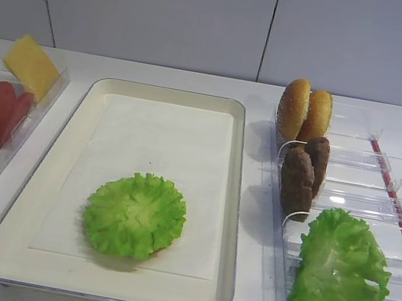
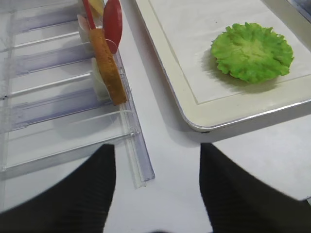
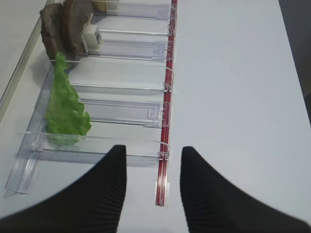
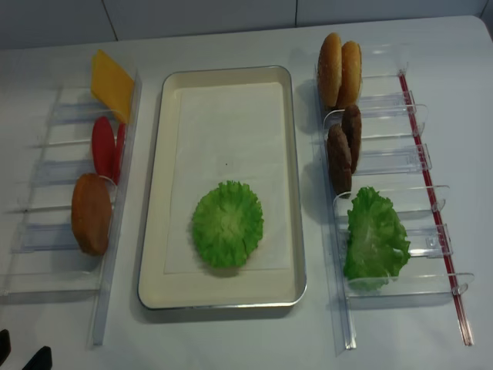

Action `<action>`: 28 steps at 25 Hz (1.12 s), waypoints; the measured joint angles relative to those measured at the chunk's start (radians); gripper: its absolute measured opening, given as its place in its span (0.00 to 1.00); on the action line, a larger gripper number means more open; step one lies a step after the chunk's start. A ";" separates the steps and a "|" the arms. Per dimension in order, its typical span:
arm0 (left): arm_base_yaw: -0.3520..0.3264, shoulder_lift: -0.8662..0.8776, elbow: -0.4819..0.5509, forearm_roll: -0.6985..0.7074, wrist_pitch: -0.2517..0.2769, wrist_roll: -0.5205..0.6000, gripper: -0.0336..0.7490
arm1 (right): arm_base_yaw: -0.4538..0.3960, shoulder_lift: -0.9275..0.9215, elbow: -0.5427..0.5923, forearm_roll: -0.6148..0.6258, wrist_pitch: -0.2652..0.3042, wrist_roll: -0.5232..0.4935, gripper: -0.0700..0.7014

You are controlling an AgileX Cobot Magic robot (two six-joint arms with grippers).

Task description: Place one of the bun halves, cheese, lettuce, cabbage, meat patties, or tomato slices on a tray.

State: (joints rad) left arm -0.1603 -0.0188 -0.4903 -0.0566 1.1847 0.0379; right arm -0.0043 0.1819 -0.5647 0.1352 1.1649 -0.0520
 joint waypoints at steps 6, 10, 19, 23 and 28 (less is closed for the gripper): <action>0.000 0.000 0.000 0.000 0.000 0.000 0.50 | -0.016 -0.073 0.047 0.004 -0.049 -0.072 0.45; 0.000 0.000 0.000 0.000 0.000 0.000 0.50 | -0.016 -0.088 0.076 0.006 -0.056 -0.079 0.45; 0.000 0.000 0.000 0.000 0.000 0.000 0.50 | -0.016 -0.189 0.085 0.006 -0.046 -0.083 0.45; 0.000 0.000 0.000 0.000 0.000 0.000 0.50 | -0.018 -0.197 0.093 0.002 -0.033 -0.084 0.45; 0.000 0.000 0.000 0.000 0.000 0.000 0.50 | -0.017 -0.197 0.093 0.000 -0.030 -0.049 0.45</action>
State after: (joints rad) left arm -0.1603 -0.0188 -0.4903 -0.0566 1.1847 0.0379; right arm -0.0209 -0.0156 -0.4720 0.1352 1.1347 -0.1011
